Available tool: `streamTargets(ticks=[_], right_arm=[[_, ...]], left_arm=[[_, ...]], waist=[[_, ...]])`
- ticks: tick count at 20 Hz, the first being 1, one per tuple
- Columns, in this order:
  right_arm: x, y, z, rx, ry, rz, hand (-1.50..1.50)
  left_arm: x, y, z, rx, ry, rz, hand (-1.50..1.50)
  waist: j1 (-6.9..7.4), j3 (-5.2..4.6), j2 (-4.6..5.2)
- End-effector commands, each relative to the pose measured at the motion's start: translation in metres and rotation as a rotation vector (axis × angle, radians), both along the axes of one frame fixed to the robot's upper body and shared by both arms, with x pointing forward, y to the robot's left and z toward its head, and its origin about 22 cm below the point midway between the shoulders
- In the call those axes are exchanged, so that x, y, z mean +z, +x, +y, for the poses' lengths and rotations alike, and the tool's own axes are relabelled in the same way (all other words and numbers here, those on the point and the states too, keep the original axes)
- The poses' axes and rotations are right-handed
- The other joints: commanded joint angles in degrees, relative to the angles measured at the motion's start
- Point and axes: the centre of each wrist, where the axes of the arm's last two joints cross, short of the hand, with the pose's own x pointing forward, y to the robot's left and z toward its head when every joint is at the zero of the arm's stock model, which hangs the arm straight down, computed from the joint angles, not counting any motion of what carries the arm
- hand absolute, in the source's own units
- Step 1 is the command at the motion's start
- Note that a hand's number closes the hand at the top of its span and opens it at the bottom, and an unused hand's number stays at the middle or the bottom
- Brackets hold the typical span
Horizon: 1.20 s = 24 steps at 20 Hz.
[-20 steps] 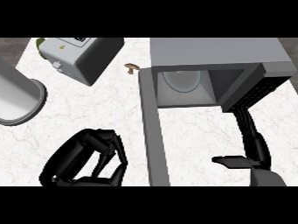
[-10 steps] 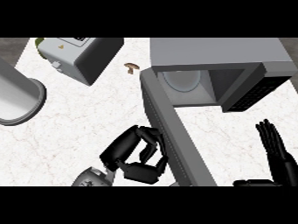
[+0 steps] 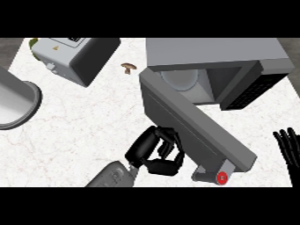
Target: Pick up the milk, place it into the microwave and close the microwave
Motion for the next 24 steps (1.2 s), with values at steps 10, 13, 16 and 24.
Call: streamTargets(ticks=[10, 13, 16, 24], right_arm=[[0.068, 0.014, 0.003, 0.190, 0.014, -0.080, -1.50], [0.069, 0.002, 0.012, 0.229, 0.030, -0.067, -1.50], [0.084, 0.010, 0.013, 0.257, -0.009, -0.085, -1.50], [0.112, 0.019, 0.001, 0.260, -0.074, -0.139, -1.50]], left_arm=[[0.002, 0.009, -0.037, 0.041, -0.065, 0.028, 1.50], [0.006, 0.011, -0.039, 0.077, -0.109, 0.038, 1.50], [0.015, 0.014, -0.044, 0.132, -0.146, 0.016, 1.50], [0.045, 0.047, -0.049, 0.351, -0.205, -0.018, 1.50]], waist=[[-4.28, -0.16, 1.26], [-5.88, -0.19, 1.23], [-6.48, -0.22, 1.38], [-8.58, -0.12, 1.92]])
